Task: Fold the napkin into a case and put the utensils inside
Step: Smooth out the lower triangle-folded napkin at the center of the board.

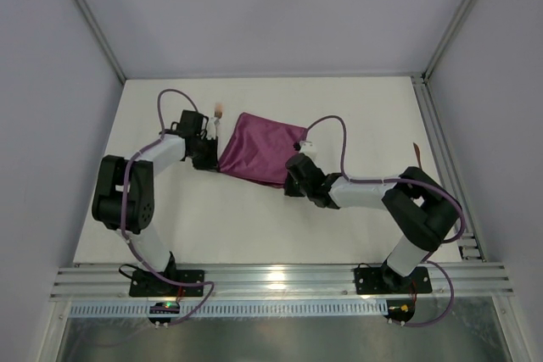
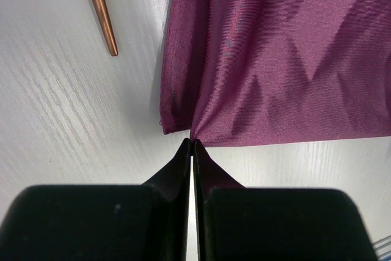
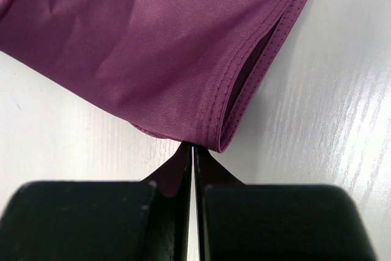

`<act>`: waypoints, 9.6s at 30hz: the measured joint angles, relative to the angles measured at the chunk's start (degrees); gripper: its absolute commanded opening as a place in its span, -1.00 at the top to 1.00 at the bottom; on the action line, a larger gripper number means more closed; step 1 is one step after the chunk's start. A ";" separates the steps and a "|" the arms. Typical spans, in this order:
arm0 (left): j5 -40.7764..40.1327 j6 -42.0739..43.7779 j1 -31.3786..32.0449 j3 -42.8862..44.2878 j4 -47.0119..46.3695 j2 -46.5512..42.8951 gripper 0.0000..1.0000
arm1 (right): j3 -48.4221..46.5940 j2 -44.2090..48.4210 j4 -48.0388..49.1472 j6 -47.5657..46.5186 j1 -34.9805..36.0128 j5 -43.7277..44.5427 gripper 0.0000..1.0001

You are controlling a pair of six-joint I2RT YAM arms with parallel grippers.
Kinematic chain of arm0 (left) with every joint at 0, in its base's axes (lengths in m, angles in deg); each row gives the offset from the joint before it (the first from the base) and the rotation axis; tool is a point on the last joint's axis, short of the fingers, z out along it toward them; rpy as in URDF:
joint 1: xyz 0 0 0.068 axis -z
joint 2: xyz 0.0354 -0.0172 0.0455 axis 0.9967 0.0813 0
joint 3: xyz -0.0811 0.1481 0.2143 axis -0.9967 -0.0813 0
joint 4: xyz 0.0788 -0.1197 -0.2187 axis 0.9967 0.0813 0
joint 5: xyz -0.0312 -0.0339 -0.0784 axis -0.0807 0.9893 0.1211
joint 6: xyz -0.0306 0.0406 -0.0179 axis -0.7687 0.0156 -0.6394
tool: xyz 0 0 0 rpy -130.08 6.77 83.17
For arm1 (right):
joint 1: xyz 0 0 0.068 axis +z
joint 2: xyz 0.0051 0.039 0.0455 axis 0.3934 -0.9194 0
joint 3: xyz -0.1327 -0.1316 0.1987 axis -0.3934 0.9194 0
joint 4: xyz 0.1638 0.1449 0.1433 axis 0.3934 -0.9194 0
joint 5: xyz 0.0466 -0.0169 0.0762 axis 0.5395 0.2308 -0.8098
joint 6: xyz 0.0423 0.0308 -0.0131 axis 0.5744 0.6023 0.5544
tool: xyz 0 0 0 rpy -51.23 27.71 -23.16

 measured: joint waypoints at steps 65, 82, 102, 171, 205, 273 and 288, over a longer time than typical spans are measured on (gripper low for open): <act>-5.81 55.74 10.93 -6.88 -7.19 -3.67 1.00 | -1.29 -0.96 -1.88 -10.08 -1.40 -7.04 0.94; -8.98 55.32 9.55 -6.88 -9.55 -3.41 0.92 | -1.29 -0.96 -1.88 -10.47 -2.21 -8.31 0.77; -8.07 52.81 9.53 -6.62 -7.91 -3.21 0.39 | -6.78 12.11 -12.04 -16.98 -2.69 -7.30 0.68; -1.11 34.21 7.56 -2.78 0.15 -6.60 0.12 | -2.32 7.69 -10.82 -11.34 -4.90 -8.20 0.73; 6.40 15.67 4.09 0.28 0.37 2.95 0.99 | -1.03 0.07 -5.44 -3.61 -13.77 -17.27 0.70; 17.11 23.21 -16.81 -0.72 21.09 -24.35 -0.25 | -40.83 -24.65 -27.85 -14.84 18.88 -3.32 0.91; 11.58 23.61 -11.28 -2.95 20.98 -18.49 -0.21 | -31.80 -17.88 -27.28 -7.32 25.18 -14.34 0.05</act>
